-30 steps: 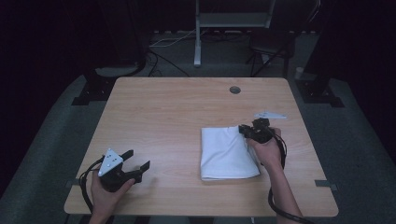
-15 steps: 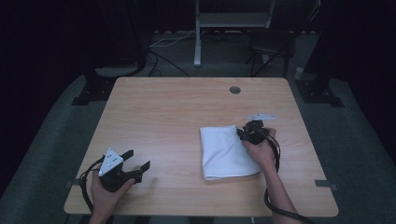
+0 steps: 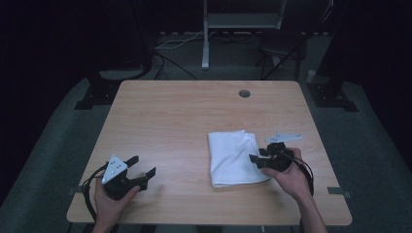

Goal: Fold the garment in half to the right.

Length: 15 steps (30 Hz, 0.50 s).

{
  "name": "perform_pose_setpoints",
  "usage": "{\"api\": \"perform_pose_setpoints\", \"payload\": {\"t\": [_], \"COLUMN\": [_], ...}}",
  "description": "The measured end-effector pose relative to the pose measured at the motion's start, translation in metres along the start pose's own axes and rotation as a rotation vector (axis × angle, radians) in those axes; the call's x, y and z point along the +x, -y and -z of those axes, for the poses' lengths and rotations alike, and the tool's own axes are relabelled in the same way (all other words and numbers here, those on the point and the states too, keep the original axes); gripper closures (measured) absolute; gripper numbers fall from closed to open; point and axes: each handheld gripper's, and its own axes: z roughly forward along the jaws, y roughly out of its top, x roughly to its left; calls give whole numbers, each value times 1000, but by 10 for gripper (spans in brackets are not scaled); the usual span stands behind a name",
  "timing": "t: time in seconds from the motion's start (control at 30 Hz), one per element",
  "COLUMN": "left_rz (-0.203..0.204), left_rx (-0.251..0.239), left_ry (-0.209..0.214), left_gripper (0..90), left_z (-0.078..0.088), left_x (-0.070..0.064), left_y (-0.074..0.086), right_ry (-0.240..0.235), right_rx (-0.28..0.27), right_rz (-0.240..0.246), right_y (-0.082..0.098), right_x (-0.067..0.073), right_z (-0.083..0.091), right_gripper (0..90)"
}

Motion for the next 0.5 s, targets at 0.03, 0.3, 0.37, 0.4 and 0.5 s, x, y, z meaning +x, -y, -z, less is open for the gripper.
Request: {"api": "perform_pose_setpoints", "payload": {"t": [0.03,0.3,0.37,0.4,0.5], "left_rz": [-2,-2,-2,-2,-2], "left_rx": [1,0,1,1,-2], "left_ry": [0,-2,-2,-2,-1], "left_gripper": [213,213,213,213,213], "left_z": [0,0,0,0,0], "left_x": [0,-1,-1,-1,-1], "left_y": [0,0,0,0,0], "right_ry": [-10,-11,-5,-6,3], "right_rx": [9,54,46,45,38], "right_rz": [1,36,29,29,20], "right_y": [4,18,17,16,13], "right_x": [2,18,23,25,34], "right_z": [0,-11,-14,-15,-21], "right_gripper": [514,496,494,492,491]}}
